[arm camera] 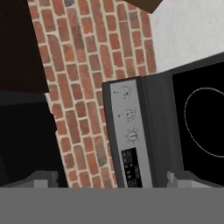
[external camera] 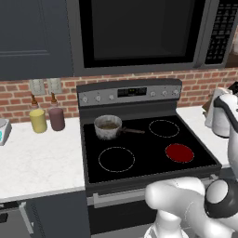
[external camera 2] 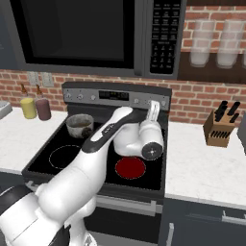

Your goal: Turn off the front right burner of the stove.

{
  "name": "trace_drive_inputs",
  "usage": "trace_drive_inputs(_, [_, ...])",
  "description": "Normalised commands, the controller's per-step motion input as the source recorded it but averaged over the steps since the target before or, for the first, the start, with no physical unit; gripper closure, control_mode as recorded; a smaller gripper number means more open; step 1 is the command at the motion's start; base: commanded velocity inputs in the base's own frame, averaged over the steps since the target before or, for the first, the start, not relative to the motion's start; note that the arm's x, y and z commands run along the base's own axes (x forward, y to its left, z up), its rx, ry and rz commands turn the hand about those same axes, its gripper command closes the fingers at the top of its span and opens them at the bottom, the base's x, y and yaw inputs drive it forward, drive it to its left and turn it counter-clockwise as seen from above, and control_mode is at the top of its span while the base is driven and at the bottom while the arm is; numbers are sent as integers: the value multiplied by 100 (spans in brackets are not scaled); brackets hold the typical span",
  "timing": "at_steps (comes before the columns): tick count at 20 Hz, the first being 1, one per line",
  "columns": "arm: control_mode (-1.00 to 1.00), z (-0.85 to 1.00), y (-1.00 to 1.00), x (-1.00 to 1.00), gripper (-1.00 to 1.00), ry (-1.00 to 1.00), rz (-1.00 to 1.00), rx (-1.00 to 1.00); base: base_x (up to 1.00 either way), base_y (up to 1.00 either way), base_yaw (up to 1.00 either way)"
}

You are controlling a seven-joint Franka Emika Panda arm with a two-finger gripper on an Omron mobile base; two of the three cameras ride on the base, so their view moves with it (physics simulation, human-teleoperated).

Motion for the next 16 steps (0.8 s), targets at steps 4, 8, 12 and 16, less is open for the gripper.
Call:
trace_drive_inputs(4, [-100, -2, 0, 55, -100, 0, 0, 0, 0, 0, 0])
trace_drive_inputs(8, [-100, -5, 0, 62, -100, 0, 0, 1, 0, 0, 0])
trace_drive_inputs(12, [-100, -12, 0, 63, -100, 0, 0, 1, 0, 0, 0])
trace_drive_inputs(16, [-100, -24, 0, 42, -100, 0, 0, 0, 0, 0, 0])
